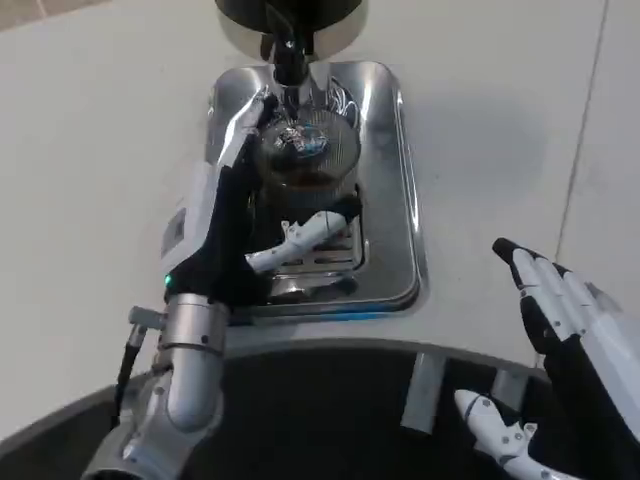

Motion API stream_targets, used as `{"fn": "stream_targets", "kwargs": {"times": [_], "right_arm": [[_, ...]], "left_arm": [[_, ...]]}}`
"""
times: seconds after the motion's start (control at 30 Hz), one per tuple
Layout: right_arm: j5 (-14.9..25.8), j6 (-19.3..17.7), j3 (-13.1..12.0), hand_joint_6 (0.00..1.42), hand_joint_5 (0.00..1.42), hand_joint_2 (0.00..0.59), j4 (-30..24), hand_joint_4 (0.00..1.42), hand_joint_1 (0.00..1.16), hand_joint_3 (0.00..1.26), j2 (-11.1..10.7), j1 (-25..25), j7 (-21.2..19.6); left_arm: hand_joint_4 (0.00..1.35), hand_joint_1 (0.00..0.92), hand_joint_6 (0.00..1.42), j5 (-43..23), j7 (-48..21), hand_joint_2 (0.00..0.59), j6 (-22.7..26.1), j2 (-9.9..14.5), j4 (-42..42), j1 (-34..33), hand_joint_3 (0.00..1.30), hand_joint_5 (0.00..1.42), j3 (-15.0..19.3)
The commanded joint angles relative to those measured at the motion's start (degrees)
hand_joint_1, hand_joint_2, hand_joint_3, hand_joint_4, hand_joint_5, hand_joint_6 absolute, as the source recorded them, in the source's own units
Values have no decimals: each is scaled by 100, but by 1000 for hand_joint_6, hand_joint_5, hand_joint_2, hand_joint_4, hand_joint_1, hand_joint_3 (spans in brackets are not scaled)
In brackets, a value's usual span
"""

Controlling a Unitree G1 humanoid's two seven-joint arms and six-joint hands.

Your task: Grasp the cup under the faucet to collect the drink, then remove the cup.

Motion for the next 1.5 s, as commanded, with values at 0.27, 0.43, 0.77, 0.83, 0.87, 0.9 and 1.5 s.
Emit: {"fn": "stream_targets", "kwargs": {"times": [0.27, 0.43, 0.77, 0.83, 0.87, 0.9, 1.5], "right_arm": [[-267, 77, 90, 0, 0, 456, -217, 0, 288, 0, 302, 178, 126], [-434, 37, 109, 0, 0, 458, -236, 0, 284, 0, 482, 279, 117], [-488, 110, 173, 0, 0, 462, -102, 0, 268, 0, 579, -42, 364], [-434, 97, 168, 0, 0, 462, -91, 0, 266, 0, 554, -29, 359], [-376, 73, 161, 0, 0, 463, -81, 0, 265, 0, 524, 17, 333], [-333, 57, 155, 0, 0, 463, -74, 0, 264, 0, 501, 50, 313], [300, -233, -257, 0, 0, 474, 227, 0, 257, 0, -244, -138, -41]], "left_arm": [[742, 582, 1183, 127, 558, 70, 270, -551, 217, 45, 702, 969, -244], [1059, 736, 1424, 34, 825, 106, 239, -836, 252, -28, 1052, 1285, -174], [1158, 763, 1424, 146, 1144, 95, 129, -548, 11, 186, 1161, 1316, -127], [1158, 764, 1424, 198, 1185, 95, 127, -473, -107, 248, 1164, 1303, -105], [1167, 764, 1424, 243, 1207, 95, 117, -407, -202, 302, 1166, 1302, -94], [1170, 764, 1424, 284, 1224, 91, 111, -343, -310, 366, 1174, 1302, -78], [1172, 779, 1424, 287, 910, 71, 224, 18, -2500, 1690, 1180, 1274, 364]]}}
